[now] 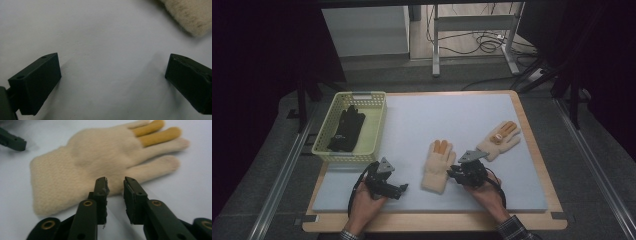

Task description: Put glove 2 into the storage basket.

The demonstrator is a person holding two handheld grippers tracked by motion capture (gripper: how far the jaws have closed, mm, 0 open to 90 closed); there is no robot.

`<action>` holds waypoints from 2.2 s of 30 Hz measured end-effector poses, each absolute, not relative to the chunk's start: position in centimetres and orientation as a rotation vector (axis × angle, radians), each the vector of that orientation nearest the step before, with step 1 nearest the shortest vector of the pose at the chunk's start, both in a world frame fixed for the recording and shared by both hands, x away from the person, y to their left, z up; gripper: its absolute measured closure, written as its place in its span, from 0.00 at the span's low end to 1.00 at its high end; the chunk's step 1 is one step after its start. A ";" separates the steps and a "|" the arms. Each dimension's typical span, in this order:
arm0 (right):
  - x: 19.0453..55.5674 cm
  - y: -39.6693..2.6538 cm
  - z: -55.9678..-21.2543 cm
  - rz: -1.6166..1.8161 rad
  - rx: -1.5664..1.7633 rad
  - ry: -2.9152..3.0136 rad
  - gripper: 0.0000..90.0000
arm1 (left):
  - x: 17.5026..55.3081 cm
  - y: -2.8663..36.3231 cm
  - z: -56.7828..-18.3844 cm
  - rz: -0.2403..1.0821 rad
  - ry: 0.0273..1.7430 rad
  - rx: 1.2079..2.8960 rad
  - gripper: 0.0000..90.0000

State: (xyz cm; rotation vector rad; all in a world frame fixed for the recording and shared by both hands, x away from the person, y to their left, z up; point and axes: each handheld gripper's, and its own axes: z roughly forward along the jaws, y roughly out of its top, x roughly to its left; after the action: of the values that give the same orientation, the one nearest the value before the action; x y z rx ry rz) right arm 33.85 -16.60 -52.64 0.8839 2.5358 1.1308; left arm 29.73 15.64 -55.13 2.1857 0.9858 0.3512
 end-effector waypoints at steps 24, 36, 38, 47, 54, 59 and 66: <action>41.9 -29.3 -50.0 0.931 1.362 2.128 0.43 | 29.7 15.6 -55.1 0.350 0.986 2.186 0.01; 44.4 -28.7 -52.0 0.867 1.358 2.085 0.67 | 29.7 15.7 -55.1 0.351 0.986 2.187 0.01; 44.1 -28.5 -51.8 0.834 1.321 2.107 0.69 | 29.7 15.7 -55.1 0.351 0.986 2.187 0.01; 42.2 -28.5 -49.9 0.924 1.267 2.150 0.68 | 29.7 15.7 -55.1 0.351 0.986 2.187 0.01; 39.4 -27.6 -47.8 1.021 1.157 2.208 0.68 | 29.7 15.6 -55.1 0.351 0.986 2.187 0.01; 37.5 -26.2 -46.0 1.090 1.073 2.246 0.68 | 29.8 15.7 -55.1 0.353 0.984 2.188 0.01; 35.5 -22.7 -43.8 1.216 0.950 2.332 0.67 | 29.8 15.6 -55.1 0.354 0.986 2.186 0.01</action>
State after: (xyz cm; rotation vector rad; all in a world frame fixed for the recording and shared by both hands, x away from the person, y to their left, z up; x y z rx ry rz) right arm 35.51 -22.65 -43.79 0.9495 2.3323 1.2162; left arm 29.75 15.65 -55.14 2.1862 0.9855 0.3535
